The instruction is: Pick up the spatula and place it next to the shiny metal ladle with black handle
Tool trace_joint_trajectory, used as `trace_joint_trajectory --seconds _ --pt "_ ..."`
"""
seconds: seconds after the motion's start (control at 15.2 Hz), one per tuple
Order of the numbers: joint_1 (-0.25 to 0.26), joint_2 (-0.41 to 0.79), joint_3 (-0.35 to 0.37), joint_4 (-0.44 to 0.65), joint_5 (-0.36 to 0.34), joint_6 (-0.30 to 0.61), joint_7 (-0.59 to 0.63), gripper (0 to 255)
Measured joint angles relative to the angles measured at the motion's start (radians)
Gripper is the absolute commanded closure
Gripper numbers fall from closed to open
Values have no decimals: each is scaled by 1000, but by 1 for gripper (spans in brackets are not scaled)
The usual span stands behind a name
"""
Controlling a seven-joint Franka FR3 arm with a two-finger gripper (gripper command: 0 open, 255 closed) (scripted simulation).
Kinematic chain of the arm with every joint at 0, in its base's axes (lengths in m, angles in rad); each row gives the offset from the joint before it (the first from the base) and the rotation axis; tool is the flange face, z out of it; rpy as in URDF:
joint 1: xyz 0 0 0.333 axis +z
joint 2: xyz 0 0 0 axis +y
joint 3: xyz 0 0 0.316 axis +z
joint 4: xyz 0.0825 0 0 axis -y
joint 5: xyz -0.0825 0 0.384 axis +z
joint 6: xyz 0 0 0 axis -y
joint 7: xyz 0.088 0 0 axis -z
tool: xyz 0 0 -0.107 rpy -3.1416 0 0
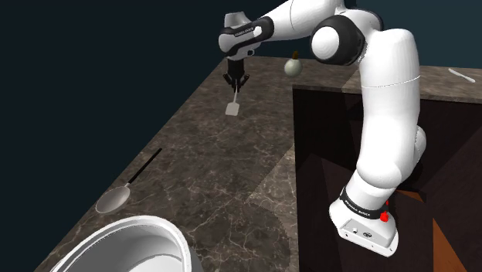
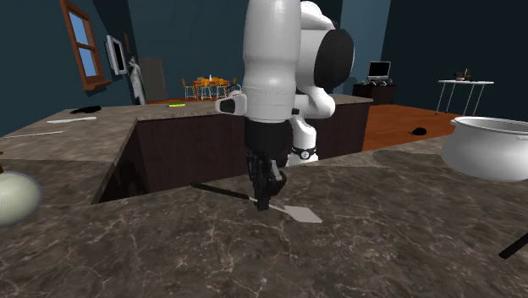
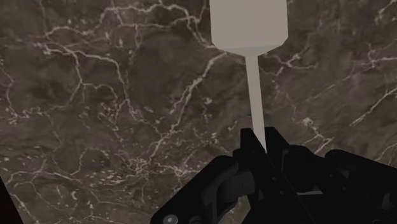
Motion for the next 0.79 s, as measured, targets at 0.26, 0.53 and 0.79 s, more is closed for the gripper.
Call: trace_joint_trajectory --seconds 0.26,0.53,0.79 --pt "0 -14 0 36 0 -49 -2 255" --pt "39 -102 13 -85 -11 -20 52 255" --pt "89 -186 35 -201 -24 8 128 255"
